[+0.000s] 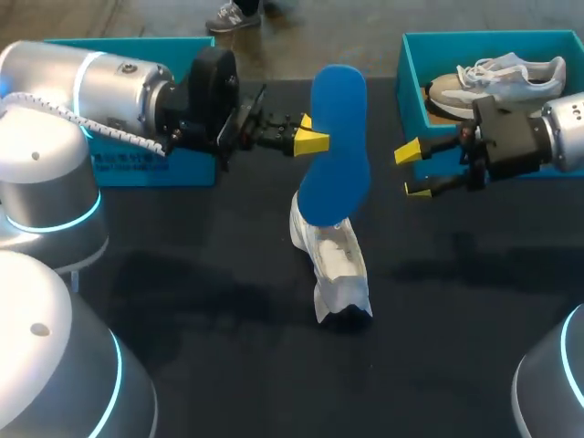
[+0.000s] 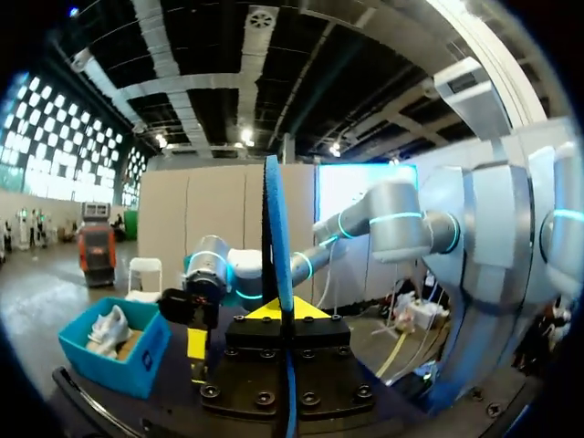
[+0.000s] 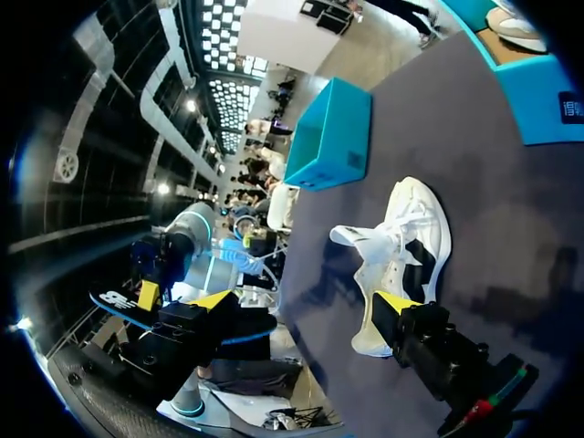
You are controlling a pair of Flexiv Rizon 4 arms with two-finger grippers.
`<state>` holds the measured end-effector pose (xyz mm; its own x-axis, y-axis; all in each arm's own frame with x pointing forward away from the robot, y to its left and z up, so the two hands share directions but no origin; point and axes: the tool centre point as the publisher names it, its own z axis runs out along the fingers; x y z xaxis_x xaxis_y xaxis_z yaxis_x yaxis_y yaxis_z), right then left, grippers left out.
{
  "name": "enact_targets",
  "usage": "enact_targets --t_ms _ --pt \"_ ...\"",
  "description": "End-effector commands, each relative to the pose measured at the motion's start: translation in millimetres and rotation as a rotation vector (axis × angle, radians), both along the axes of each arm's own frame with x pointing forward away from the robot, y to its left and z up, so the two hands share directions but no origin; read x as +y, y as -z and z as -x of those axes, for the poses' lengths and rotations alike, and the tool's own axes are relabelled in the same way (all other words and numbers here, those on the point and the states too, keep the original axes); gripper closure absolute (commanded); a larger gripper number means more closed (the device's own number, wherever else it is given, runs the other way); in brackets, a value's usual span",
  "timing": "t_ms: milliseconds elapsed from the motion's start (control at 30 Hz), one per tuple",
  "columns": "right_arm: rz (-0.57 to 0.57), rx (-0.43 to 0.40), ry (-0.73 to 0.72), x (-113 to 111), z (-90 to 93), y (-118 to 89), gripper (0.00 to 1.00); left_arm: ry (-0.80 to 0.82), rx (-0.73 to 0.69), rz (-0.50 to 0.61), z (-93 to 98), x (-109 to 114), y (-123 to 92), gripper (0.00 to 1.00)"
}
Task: Take the shoe out of the shoebox, open the shoe tongue, remove and reinsert the insole, then place the shoe into the shoebox
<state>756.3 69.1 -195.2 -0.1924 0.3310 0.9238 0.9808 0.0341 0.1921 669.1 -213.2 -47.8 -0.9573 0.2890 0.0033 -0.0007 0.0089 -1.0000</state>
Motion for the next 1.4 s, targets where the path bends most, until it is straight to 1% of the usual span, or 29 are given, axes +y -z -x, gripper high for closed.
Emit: enact_targets --t_ms 33,300,433,467,500,667,700,733,867,900,933,1000,1033,1100,1133,1167,1267,1300,1333,1367,1400 --pt "0.003 -0.002 0.008 -2 1.9 -1 0.0 -0.04 -0.481 0.069 -2.3 -1 -1 1.0" --pt "-0.065 0.022 -0.029 7 2.4 -2 0.0 -0.04 -0.481 0.069 -2.3 -1 -1 1.0" --pt "-0.061 0.027 -0.034 9 4.1 -5 0.0 -0.04 -0.481 0.069 -2.3 -1 -1 1.0" --pt "-0.06 0.027 -0.035 9 4.6 -5 0.0 -0.017 -0.559 0.084 -3.9 -2 4 1.0" --pt "-0.061 0.026 -0.034 9 5.1 -6 0.0 -0.029 -0.615 0.074 -6.8 -2 11 1.0" --pt "-0.059 0.02 -0.022 8 7.8 -8 0.0 0.029 -0.921 0.141 -17.5 -1 34 1.0" --pt "-0.058 0.019 -0.017 7 8.5 -9 0.0 0.039 -0.937 0.141 -18.2 -1 37 1.0" --pt "-0.058 0.019 -0.016 7 9.0 -9 0.0 0.011 -0.977 0.166 -19.3 -2 39 1.0" --pt "-0.062 0.018 -0.003 3 11.4 -12 0.0 0.017 -1.141 0.209 -26.7 -1 46 1.0" --pt "-0.064 0.017 0.001 2 11.6 -12 0.0 0.022 -1.207 0.229 -29.0 0 48 1.0" --pt "-0.066 0.016 0.003 1 11.7 -13 0.0 0.017 -1.238 0.228 -31.8 0 50 1.0" --pt "-0.068 0.015 0.005 -1 11.7 -15 0.0 0.031 -1.348 0.241 -37.1 2 53 1.0" --pt "-0.069 0.014 0.004 -1 11.8 -16 0.0 0.02 -1.369 0.223 -39.6 3 56 1.0" --pt "-0.077 0.008 0.0 -1 11.8 -19 0.0 -0.025 -1.434 0.232 -43.9 2 58 1.0" --pt "-0.08 0.006 0.0 -1 12.0 -20 0.0 -0.021 -1.463 0.225 -45.1 2 60 1.0" --pt "-0.082 0.004 -0.002 -1 12.2 -22 0.0 -0.033 -1.531 0.232 -47.0 2 61 1.0" --pt "-0.098 -0.008 -0.002 -1 11.8 -26 0.0 -0.037 -1.621 0.244 -51.1 2 68 1.0" --pt "-0.105 -0.014 0.001 -2 11.5 -28 0.0 -0.035 -1.62 0.245 -51.7 3 70 1.0" --pt "-0.112 -0.019 -0.001 -2 11.1 -30 0.0 -0.035 -1.656 0.237 -52.6 4 72 1.0" --pt "-0.113 -0.022 0.0 -2 10.8 -31 0.0 -0.029 -1.663 0.241 -53.6 4 74 1.0" --pt "-0.115 -0.026 0.003 -2 10.4 -32 0.0 -0.033 -1.664 0.224 -53.9 4 77 1.0"
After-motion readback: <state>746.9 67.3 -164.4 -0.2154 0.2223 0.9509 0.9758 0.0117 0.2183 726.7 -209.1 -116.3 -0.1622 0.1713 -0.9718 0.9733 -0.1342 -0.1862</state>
